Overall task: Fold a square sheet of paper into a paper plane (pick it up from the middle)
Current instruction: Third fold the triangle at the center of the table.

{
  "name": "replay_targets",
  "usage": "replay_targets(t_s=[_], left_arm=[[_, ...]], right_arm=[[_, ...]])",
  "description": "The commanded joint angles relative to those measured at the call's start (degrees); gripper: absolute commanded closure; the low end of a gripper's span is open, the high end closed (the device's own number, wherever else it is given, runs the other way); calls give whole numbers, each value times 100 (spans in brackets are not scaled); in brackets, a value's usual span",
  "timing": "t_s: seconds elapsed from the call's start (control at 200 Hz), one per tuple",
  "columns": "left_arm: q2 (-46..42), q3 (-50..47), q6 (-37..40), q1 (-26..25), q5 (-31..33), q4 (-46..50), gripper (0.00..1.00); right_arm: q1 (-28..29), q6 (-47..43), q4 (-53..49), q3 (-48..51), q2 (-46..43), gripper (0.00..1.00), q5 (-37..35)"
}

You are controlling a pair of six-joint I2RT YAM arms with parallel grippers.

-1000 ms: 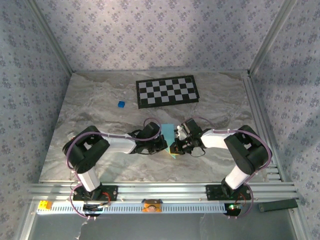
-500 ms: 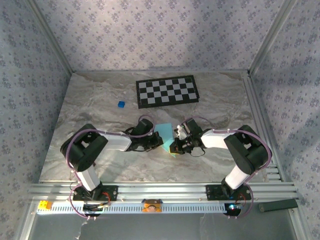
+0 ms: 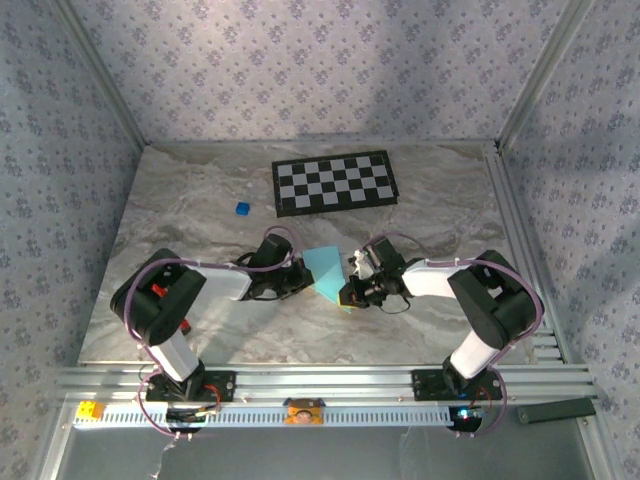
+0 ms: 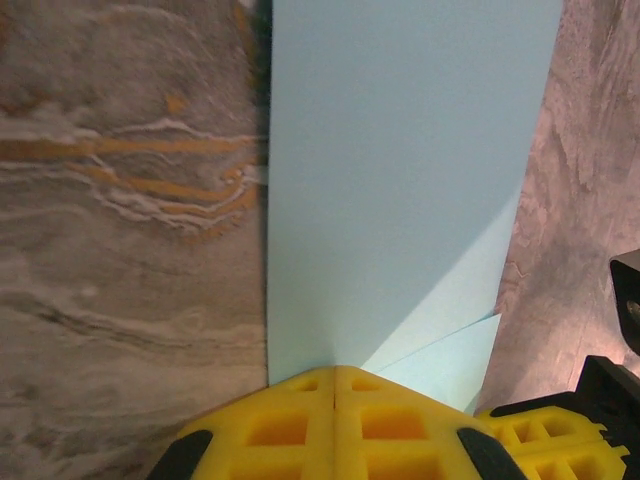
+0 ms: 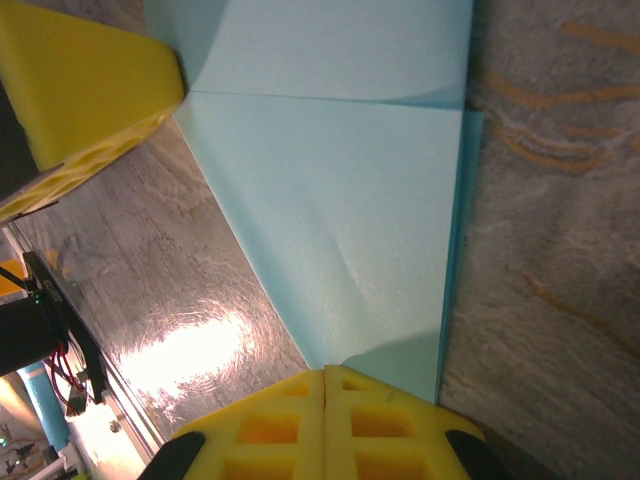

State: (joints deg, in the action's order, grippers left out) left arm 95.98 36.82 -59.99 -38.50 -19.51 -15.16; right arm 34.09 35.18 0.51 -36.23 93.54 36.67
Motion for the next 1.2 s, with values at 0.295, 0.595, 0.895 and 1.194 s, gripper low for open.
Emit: replay_targets(t_s=[0.295,0.595,0.895,1.194], left_arm=[[-484,-229,137,238,623,443,93],[-943,58,75,-142,840,599,89],[-300,338,34,-601,602,326,93],[192,232,154,-612,895,742,96]], right_arm=[[-39,39,-598,242,206,100,-206],[-34,35,-586,201,213,100,-177],[-42,164,-579,125,193,100,-126],[-50,177,-567,32,-158,100,0]])
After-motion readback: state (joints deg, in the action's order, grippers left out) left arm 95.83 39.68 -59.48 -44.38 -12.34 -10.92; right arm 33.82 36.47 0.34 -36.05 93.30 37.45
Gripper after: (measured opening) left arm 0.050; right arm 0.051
